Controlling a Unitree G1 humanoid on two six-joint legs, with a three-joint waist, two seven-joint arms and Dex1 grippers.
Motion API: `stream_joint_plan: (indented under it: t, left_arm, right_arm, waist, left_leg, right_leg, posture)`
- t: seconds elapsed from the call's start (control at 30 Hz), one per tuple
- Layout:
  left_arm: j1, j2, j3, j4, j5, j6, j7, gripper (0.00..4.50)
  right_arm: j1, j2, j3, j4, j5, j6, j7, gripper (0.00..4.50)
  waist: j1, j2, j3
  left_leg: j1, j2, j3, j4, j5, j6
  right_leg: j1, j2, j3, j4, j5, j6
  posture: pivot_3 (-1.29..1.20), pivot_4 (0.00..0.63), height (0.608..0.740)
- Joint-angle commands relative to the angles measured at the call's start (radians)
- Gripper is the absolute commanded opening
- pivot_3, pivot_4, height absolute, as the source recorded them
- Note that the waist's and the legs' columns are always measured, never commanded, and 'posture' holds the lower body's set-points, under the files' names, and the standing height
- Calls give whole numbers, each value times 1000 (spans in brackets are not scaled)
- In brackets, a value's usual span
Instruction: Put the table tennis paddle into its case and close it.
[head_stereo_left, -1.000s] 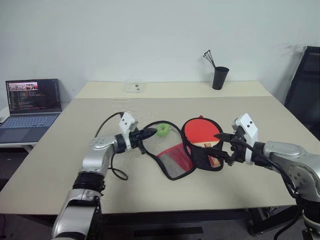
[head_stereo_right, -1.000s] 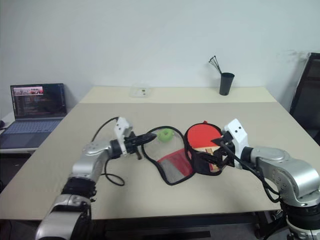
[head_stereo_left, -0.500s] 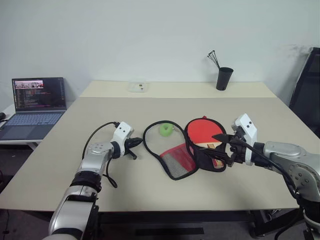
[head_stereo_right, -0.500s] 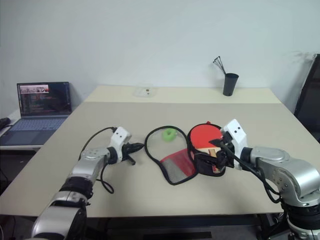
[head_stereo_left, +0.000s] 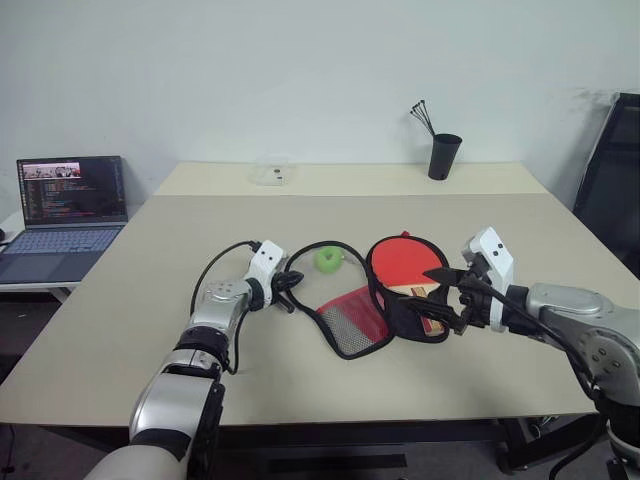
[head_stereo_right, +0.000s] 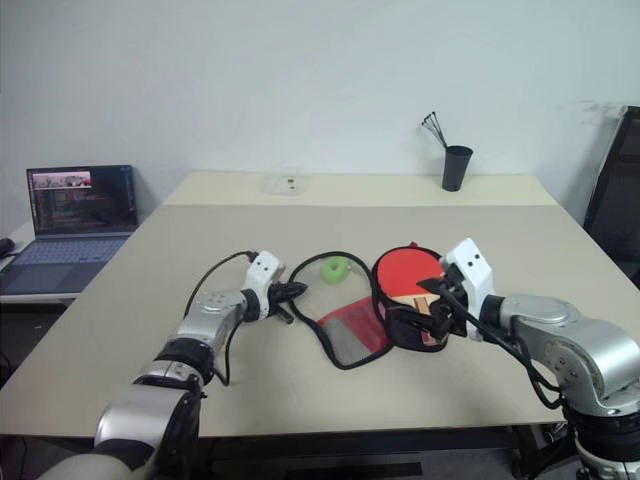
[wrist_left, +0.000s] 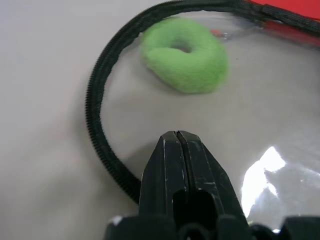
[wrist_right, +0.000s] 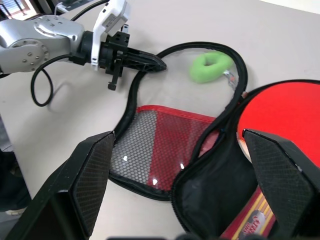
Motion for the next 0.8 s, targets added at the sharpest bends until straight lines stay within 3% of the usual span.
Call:
stream_joint_plan:
  t: [0.03, 0.27, 0.8]
  left_arm:
    - [-21, 57, 39, 4, 14, -37, 114, 21]
    - [15, 82, 35, 6, 29, -2, 162, 21]
    - [39, -2, 19, -58, -8, 96, -43, 21]
  right_arm:
    - [5, -12, -40, -37, 23, 0, -13, 4500]
    - [-1, -11, -31, -29, 29, -3, -13, 4500]
    - [-2, -16, -27, -25, 27, -6, -8, 4500]
  waist:
    - [0, 0, 0]
    - [3, 0, 0]
    - [18, 0, 0]
  left_leg:
    - [0, 0, 0, 0, 0, 0]
    - [0, 0, 0, 0, 0, 0]
    - [1, -2, 0, 1, 0, 0]
  right_leg:
    - [0, 0, 0, 0, 0, 0]
    - [0, -1, 0, 0, 0, 0]
    - [2, -2, -1, 0, 0, 0]
  posture:
    - [0, 150, 740]
    - [0, 150, 740]
    - [0, 150, 740]
